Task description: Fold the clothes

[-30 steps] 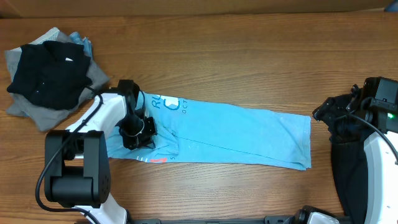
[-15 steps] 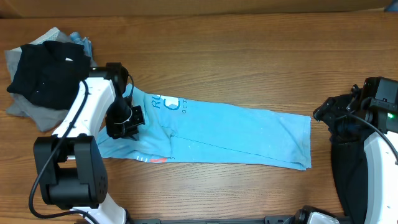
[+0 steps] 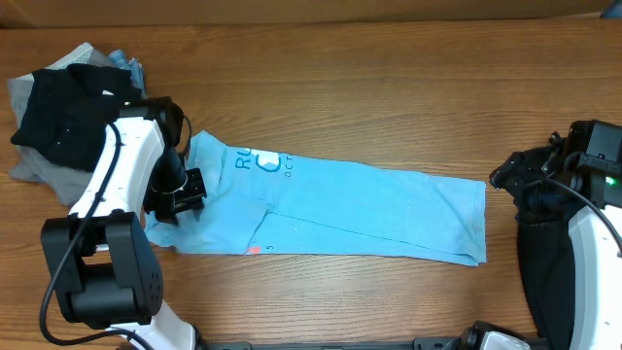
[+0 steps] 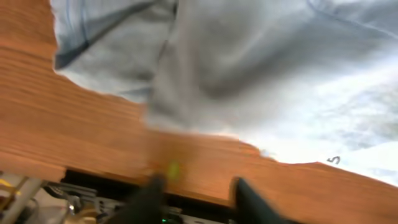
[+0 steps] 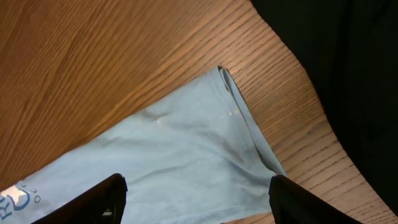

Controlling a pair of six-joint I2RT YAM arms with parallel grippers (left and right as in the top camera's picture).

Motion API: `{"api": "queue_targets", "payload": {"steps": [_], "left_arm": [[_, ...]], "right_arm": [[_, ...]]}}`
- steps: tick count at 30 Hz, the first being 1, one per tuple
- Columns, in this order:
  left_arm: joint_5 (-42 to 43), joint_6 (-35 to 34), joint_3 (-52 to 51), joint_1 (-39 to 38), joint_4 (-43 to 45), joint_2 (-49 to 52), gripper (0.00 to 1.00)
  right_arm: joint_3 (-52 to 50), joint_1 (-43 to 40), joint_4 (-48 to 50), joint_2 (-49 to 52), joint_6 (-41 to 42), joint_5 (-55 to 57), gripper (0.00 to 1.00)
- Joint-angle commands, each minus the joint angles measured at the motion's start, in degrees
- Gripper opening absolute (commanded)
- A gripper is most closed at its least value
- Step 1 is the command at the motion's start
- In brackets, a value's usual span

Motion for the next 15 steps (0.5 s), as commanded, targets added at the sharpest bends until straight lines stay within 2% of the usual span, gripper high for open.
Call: {"api": "queue_targets", "payload": {"steps": [1,5,10,15], "left_arm": [[0.0,0.4,1.2,-0.1,0.9,-1.6,0.54],[5.3,4.7,1.6,-0.2,2.3,-1.6,0.43],[16.1,13.9,2.1,-3.6,7.6,-1.6,0.40],[13.2,18.4,2.1,-12.2,11.0,-1.6,0.44]], "right_arm": [[0.5,-0.3,0.3,0.1,-0.4,0.5,0.77],[0.5,-0.3,0.3,0.1,-0.4,0.5,0.77],[0.5,-0.3,0.3,0.1,-0.4,0.5,0.77],[0.5,-0.3,0.3,0.1,-0.4,0.5,0.77]]}}
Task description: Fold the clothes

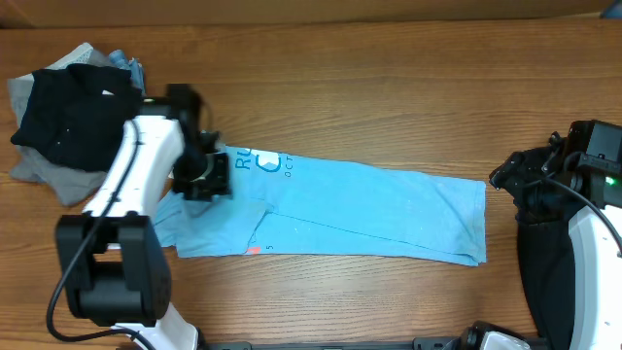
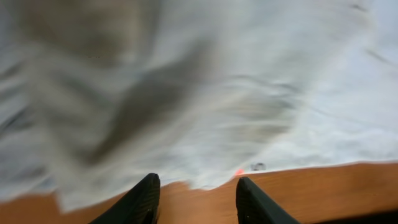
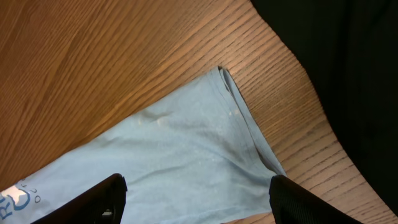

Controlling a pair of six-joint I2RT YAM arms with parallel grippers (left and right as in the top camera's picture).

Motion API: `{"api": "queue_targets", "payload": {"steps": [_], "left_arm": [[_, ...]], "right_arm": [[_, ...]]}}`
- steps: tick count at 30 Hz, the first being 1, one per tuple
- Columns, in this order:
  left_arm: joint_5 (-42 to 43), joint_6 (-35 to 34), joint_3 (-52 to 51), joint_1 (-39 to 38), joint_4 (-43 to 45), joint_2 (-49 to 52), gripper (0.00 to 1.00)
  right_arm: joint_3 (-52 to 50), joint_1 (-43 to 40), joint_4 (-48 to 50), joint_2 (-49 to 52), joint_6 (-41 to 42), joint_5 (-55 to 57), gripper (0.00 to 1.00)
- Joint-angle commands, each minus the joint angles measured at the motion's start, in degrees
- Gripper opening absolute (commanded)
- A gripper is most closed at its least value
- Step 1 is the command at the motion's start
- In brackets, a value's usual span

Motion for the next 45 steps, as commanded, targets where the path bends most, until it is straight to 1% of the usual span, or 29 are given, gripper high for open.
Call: {"api": "queue_targets", "payload": {"steps": [1,4,7,8,10,11,12,15,19,22,27,29,32,36,38,42,45], "left_arm": [[-0.5,5.4,1.3,-6.2,1.0,-1.5,0.44],[-4.9,5.4,1.0,-11.2,1.5,-1.2,0.43],[-6.1,5.1,-0.3,-14.1,3.5,-0.8,0.44],[-6.1,4.1,-1.0,-14.6,4.6,-0.7,0.43],[-6.1,2.3,-1.5,-14.8,6.0,-0.7,0.42],[-6.1,1.3,-1.5,-14.8,6.6,-0.7,0.47],[-6.1,0.3,-1.4,-14.6,7.1,-0.7,0.49],[-6.1,-2.5,-0.9,-13.4,7.3,-0.7,0.53],[-5.5,-4.1,0.3,-10.2,6.2,-0.9,0.52],[-5.3,-4.1,1.2,-7.1,4.4,-0.9,0.51],[-3.9,-4.0,1.5,-1.4,3.0,-0.9,0.50],[-2.6,-3.7,1.5,0.5,3.3,-0.9,0.50],[-0.9,-2.3,1.5,3.1,4.3,-0.9,0.50],[-0.8,-1.8,1.5,5.4,4.6,-0.9,0.51],[-0.9,-0.9,1.5,5.9,4.7,-0.9,0.50],[-0.9,-0.3,1.5,6.0,4.7,-0.9,0.50],[-0.9,-0.3,1.5,6.0,4.7,-0.9,0.51]], "right_arm": [[0.5,-0.3,0.3,0.1,-0.4,0.6,0.77],[0.5,-0.3,0.3,0.1,-0.4,0.6,0.77],[0.5,-0.3,0.5,0.1,-0.4,0.6,0.77],[0.5,-0.3,0.7,0.2,-0.4,0.6,0.82],[0.4,-0.3,0.8,0.4,-0.4,0.5,0.88],[0.3,-0.4,0.9,0.7,-0.5,0.6,0.88],[0.3,-0.7,0.9,1.3,-0.9,0.5,0.88],[0.3,-2.0,0.7,4.4,-2.2,0.2,0.87],[0.3,-4.2,-1.3,10.4,-7.5,-5.0,0.84],[0.3,-7.0,-2.3,14.6,-8.6,-5.2,0.82],[0.2,-13.0,-3.3,18.7,-15.2,-15.0,0.86],[-0.2,-14.3,-4.4,20.5,-15.5,-14.8,0.86],[-2.4,-14.5,-3.3,22.5,-15.4,-15.0,0.85],[-5.3,-13.4,-0.3,24.1,-15.5,-15.1,0.80],[-6.7,-12.8,1.0,24.2,-16.6,-15.1,0.79],[-9.1,-12.6,3.2,24.2,-16.2,-14.5,0.78],[-10.6,-12.6,4.0,24.4,-14.5,-14.5,0.71]]}}
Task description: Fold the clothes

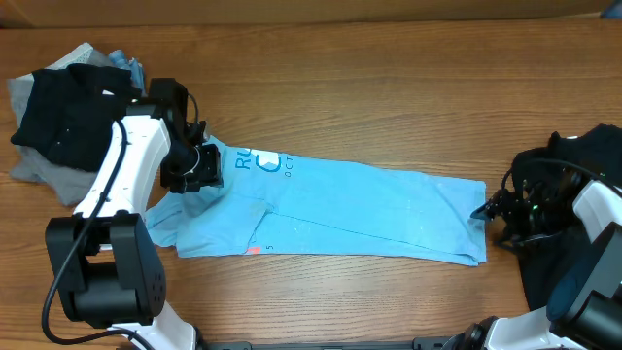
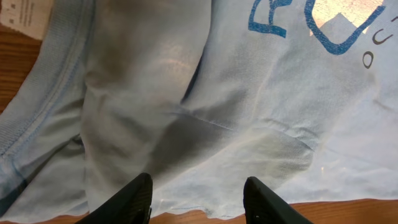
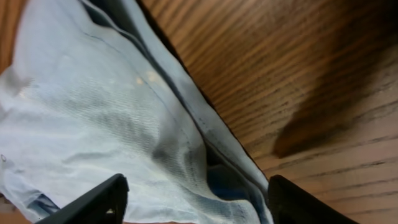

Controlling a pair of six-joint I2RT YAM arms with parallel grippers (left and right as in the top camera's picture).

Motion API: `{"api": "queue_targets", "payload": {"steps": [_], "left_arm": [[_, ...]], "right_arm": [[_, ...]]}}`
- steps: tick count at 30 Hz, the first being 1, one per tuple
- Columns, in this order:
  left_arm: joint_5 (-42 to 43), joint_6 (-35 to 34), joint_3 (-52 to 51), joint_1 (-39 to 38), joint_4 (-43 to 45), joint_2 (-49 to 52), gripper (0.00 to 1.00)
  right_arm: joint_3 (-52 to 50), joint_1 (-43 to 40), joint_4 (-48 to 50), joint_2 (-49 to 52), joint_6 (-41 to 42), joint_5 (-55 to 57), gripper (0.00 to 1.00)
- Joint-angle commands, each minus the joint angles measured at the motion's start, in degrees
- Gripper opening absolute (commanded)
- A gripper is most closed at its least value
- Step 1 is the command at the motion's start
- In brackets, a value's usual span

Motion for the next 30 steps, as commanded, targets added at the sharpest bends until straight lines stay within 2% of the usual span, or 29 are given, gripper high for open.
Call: {"api": "queue_targets", "payload": {"steps": [1,9,14,15,18,20,21,30], "left_arm": [[1.1,1.3,1.4,0.1,0.3,-0.9,0.51],[1.1,1.5,1.4,0.1,0.6,-0.9,0.51],[1.1,1.5,1.4,0.1,0.6,-0.9,0.50],[1.1,1.5,1.4,0.1,0.6,-0.9,0.50],[1.1,1.5,1.4,0.1,0.5,-0.9,0.50],[1.1,1.7,1.4,0.1,0.5,-0.9,0.50],[1.3,2.0,1.4,0.1,0.5,-0.9,0.50],[2.6,3.0,3.9,0.6,-1.7,-0.9,0.44]], "right_arm": [[-1.9,0.2,1.1,0.5,1.4,-0.5,0.71],[-7.9,2.6,9.9,0.5,2.0,-4.2,0.64],[-10.7,4.4,15.6,0.5,2.1,-4.5,0.53],[-10.8,4.5,15.8,0.5,2.1,-4.3,0.44],[-10.8,4.3,15.7,0.5,3.5,-3.5,0.26],[-10.5,3.8,15.0,0.5,3.5,-3.5,0.08],[-10.1,3.6,14.5,0.4,3.5,-3.5,0.04],[-1.0,0.1,4.2,-7.0,3.6,-0.6,0.04]]}}
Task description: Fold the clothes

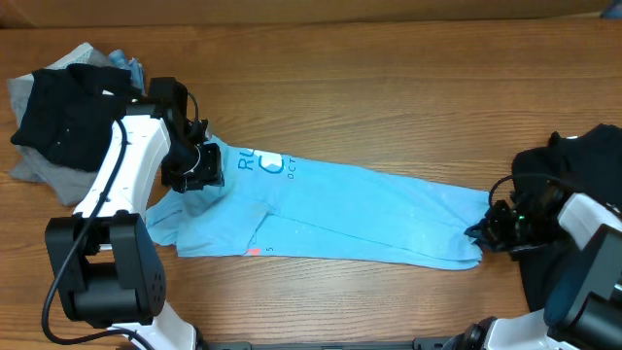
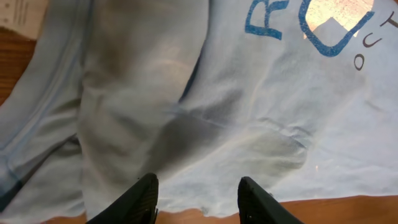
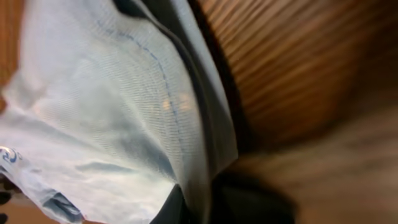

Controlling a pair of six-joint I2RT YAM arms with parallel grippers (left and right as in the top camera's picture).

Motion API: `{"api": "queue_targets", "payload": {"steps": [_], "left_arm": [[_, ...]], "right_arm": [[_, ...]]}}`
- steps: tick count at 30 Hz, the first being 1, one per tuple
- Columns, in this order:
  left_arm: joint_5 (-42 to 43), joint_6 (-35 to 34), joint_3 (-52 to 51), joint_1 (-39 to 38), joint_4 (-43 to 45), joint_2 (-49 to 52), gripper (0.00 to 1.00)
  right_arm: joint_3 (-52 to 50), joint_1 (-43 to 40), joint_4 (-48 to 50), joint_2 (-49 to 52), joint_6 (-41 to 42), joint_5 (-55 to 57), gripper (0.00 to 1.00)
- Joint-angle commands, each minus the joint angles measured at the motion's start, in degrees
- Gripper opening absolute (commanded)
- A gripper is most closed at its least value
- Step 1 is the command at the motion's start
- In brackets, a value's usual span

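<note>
A light blue T-shirt (image 1: 340, 209) with blue print lies in a long strip across the table, folded lengthwise. My left gripper (image 1: 197, 173) hangs open just above its left, collar end; in the left wrist view both fingers (image 2: 147, 198) stand apart over the cloth (image 2: 249, 93) with nothing between them. My right gripper (image 1: 483, 233) is at the strip's lower right corner. The right wrist view shows it (image 3: 199, 205) shut on the stitched hem (image 3: 168, 106).
A pile of black and grey clothes (image 1: 63, 117) sits at the back left corner, close behind my left arm. A black garment (image 1: 573, 160) lies at the right edge, under and behind my right arm. A cardboard wall runs along the far edge.
My right gripper was open over the hem at the shirt's right end; now it is shut on the hem at the lower right corner, and that end has shifted slightly. The left gripper has barely moved.
First my left gripper was at the shirt's lower left edge and my right gripper stood off the shirt's right end. The left then stood over the collar end, open. The right reached the hem, open, and is now shut on it.
</note>
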Motion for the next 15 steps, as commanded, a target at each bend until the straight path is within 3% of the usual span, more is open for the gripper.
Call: {"api": "queue_targets", "payload": {"steps": [1,9,15], "left_arm": [[1.1,1.3,4.0,0.7,-1.7,-0.9,0.44],[1.1,2.0,13.2,1.4,-7.3,-1.2,0.45],[1.1,2.0,16.9,1.4,-9.4,-1.2,0.46]], "right_arm": [[5.8,-0.8,-2.0,-6.0,0.1,3.9,0.04],[13.2,1.7,-7.7,-12.4,0.1,6.2,0.04],[13.6,12.1,-9.5,-13.4,0.3,3.5,0.04]]}}
